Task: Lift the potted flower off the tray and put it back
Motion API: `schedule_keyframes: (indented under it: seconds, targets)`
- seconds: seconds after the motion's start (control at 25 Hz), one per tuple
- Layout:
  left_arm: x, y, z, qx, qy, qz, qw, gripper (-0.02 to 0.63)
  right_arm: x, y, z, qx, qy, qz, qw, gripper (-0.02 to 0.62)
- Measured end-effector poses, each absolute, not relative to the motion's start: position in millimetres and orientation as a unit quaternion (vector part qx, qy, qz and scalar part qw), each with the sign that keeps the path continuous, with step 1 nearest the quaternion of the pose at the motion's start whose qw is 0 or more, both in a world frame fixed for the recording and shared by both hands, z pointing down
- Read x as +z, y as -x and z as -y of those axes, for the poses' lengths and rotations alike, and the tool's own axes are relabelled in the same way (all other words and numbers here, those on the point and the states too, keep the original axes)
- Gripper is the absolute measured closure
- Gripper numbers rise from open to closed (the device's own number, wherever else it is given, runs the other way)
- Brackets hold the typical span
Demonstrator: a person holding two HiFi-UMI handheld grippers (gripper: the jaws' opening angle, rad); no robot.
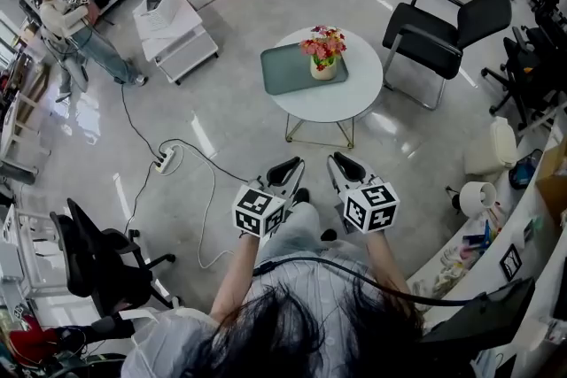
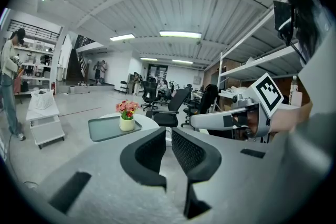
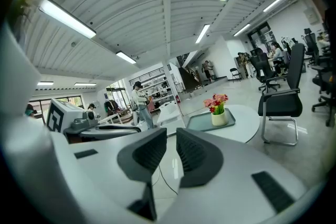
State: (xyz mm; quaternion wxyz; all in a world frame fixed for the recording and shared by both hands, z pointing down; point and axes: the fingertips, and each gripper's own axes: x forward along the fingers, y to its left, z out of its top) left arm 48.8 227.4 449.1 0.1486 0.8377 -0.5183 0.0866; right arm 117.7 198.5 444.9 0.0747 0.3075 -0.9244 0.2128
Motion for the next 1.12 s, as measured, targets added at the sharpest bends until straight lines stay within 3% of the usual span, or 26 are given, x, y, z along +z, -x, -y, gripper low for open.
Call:
schedule_keyframes:
  seconds: [0.52, 1.12]
  targets:
    - [459.5, -32.1, -202.0, 0.087, -0.829, 0.527, 0.166, 0.565, 454.2, -109.7, -167.5, 0.218, -0.305, 0.923, 0.084, 0.523]
    - [482.4, 8.3, -97.0, 0.12, -0.841, 0.494, 0.183, 0.565, 484.6, -70.8, -79.6, 0.239, -0.319, 0.91, 0.116, 0.523]
